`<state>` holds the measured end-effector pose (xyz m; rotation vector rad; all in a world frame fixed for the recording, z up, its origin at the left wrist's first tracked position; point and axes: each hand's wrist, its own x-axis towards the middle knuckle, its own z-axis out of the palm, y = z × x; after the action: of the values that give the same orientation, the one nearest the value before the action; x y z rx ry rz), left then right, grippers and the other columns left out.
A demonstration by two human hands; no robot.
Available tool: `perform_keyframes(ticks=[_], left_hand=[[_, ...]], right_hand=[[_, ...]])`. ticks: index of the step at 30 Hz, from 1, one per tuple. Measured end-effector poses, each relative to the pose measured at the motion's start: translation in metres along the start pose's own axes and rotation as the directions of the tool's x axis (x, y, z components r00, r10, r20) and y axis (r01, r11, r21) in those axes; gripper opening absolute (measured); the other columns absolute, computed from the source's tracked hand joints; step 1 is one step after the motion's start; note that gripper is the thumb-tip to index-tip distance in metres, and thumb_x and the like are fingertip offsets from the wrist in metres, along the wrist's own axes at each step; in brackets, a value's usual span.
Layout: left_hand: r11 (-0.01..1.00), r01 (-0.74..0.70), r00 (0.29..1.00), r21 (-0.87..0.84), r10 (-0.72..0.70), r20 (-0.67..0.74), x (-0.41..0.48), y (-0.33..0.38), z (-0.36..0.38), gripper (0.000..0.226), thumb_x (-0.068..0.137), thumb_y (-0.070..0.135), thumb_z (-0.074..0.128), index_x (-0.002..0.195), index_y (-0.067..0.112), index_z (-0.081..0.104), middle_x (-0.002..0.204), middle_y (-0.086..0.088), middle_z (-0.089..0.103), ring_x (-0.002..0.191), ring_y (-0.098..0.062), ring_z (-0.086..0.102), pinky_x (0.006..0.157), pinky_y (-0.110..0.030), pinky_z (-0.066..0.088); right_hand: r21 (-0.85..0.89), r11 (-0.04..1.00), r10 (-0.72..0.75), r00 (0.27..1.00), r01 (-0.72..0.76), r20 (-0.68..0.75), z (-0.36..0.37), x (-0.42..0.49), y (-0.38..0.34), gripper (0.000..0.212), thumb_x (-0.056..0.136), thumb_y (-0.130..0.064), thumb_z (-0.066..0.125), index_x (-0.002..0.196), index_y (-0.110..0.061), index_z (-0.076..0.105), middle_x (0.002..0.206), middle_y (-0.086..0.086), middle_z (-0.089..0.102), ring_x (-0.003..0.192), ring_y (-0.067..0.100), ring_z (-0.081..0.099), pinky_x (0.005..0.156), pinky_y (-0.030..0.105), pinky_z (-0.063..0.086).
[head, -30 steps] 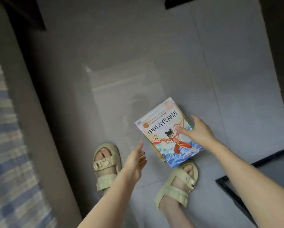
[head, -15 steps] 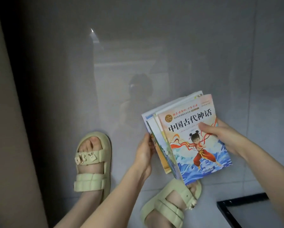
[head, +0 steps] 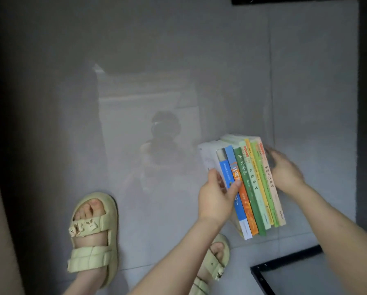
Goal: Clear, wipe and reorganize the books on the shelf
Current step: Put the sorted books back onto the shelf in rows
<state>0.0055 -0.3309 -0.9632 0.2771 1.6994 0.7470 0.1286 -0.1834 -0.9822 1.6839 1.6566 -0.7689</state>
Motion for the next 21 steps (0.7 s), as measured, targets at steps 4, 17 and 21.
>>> perform_keyframes(ticks=[4, 17, 21], left_hand=[[0.985, 0.061, 0.997, -0.164, -0.051, 0.065, 0.001, -0.009, -0.002, 0.052, 0.089, 0.037, 0.063, 0.129, 0.016, 0.037, 0.094, 0.009, 0.065, 0.092, -0.012, 0.066, 0.087, -0.032, 0.053], [0.948, 0.043, 0.966, -0.314, 0.040, 0.254, 0.004, -0.023, -0.022, 0.036, 0.095, 0.025, 0.056, 0.130, 0.019, 0.053, 0.118, 0.000, 0.068, 0.108, -0.016, 0.065, 0.091, -0.033, 0.054], [0.980, 0.032, 0.966, -0.198, 0.020, 0.257, 0.007, -0.017, -0.018, 0.036, 0.096, 0.029, 0.055, 0.130, 0.022, 0.048, 0.116, 0.003, 0.066, 0.104, -0.013, 0.065, 0.090, -0.033, 0.055]], right_hand=[[0.647, 0.737, -0.016, 0.952, -0.196, 0.306, 0.002, -0.050, -0.013, 0.059, 0.091, -0.063, 0.033, 0.094, -0.018, 0.070, 0.083, 0.007, 0.073, 0.075, 0.021, 0.071, 0.066, 0.030, 0.054], [0.318, 0.929, -0.193, 0.981, 0.188, -0.017, 0.037, -0.071, 0.004, 0.121, 0.055, -0.059, 0.080, 0.147, -0.042, 0.005, 0.140, -0.010, 0.045, 0.124, 0.016, 0.048, 0.092, 0.040, 0.048], [0.222, 0.946, -0.227, 0.972, 0.235, -0.061, 0.037, -0.073, 0.004, 0.122, 0.064, -0.055, 0.079, 0.149, -0.036, -0.005, 0.145, -0.004, 0.039, 0.126, 0.020, 0.047, 0.093, 0.040, 0.048]])
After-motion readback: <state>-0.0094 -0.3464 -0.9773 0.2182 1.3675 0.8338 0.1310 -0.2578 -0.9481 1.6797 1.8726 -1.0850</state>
